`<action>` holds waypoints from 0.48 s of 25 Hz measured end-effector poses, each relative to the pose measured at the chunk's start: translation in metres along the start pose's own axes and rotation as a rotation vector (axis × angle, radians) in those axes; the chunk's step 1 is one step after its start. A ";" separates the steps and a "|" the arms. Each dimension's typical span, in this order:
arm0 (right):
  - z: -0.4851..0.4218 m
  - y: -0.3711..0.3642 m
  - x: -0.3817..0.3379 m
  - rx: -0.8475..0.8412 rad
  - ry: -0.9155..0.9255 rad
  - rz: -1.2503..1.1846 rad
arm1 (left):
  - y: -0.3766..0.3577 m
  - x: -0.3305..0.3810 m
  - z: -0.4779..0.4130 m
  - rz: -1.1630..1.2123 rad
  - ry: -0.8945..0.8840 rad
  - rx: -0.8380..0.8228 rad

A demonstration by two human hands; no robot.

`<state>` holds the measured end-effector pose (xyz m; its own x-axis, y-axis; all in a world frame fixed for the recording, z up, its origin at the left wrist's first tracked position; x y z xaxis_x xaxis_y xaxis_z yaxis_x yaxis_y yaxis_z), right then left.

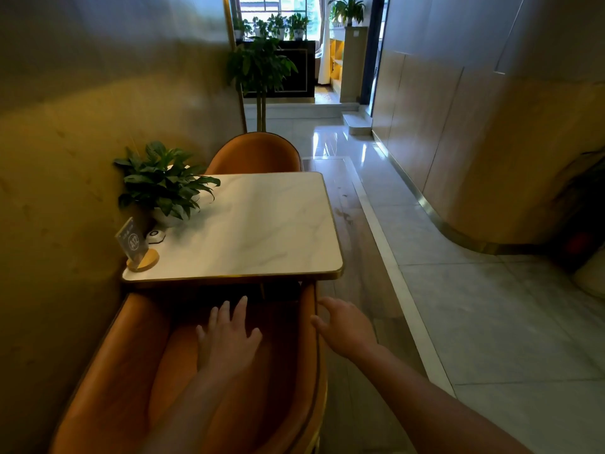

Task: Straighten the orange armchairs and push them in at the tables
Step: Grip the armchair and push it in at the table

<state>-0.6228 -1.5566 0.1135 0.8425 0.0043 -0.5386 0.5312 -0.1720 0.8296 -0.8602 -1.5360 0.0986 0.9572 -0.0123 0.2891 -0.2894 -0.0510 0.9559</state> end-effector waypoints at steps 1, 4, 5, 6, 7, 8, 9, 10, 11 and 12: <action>-0.009 0.006 0.017 -0.013 0.011 -0.006 | -0.007 0.017 -0.006 0.006 0.017 -0.004; -0.032 0.027 0.060 -0.052 0.058 0.007 | -0.022 0.061 -0.017 0.016 0.052 0.002; -0.040 0.036 0.073 -0.057 0.073 0.012 | -0.027 0.076 -0.021 0.017 0.057 -0.003; -0.050 0.045 0.088 -0.058 0.087 0.015 | -0.032 0.093 -0.026 0.024 0.067 -0.006; -0.060 0.053 0.102 -0.060 0.100 0.020 | -0.037 0.109 -0.032 0.033 0.078 -0.010; -0.071 0.060 0.115 -0.063 0.106 0.027 | -0.040 0.124 -0.038 0.040 0.089 -0.014; -0.082 0.066 0.127 -0.064 0.109 0.034 | -0.044 0.137 -0.044 0.041 0.097 -0.017; -0.093 0.070 0.137 -0.061 0.109 0.039 | -0.047 0.149 -0.052 0.038 0.103 -0.014; -0.102 0.073 0.146 -0.059 0.104 0.038 | -0.049 0.158 -0.059 0.033 0.105 -0.012; -0.110 0.075 0.154 -0.065 0.094 0.038 | -0.052 0.166 -0.067 0.029 0.106 -0.015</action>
<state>-0.4431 -1.4603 0.1086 0.8652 0.0914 -0.4931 0.5009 -0.1094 0.8586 -0.6869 -1.4682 0.1005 0.9428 0.0926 0.3203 -0.3182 -0.0374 0.9473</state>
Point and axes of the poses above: each hand's wrist, its own z-axis away from the middle knuckle, its own y-axis out of the back of the hand, x = y × z, the point moved 1 cm from there along -z, towards the middle knuckle, and after that the axes turned 8 degrees about x, right-handed, at the moved point
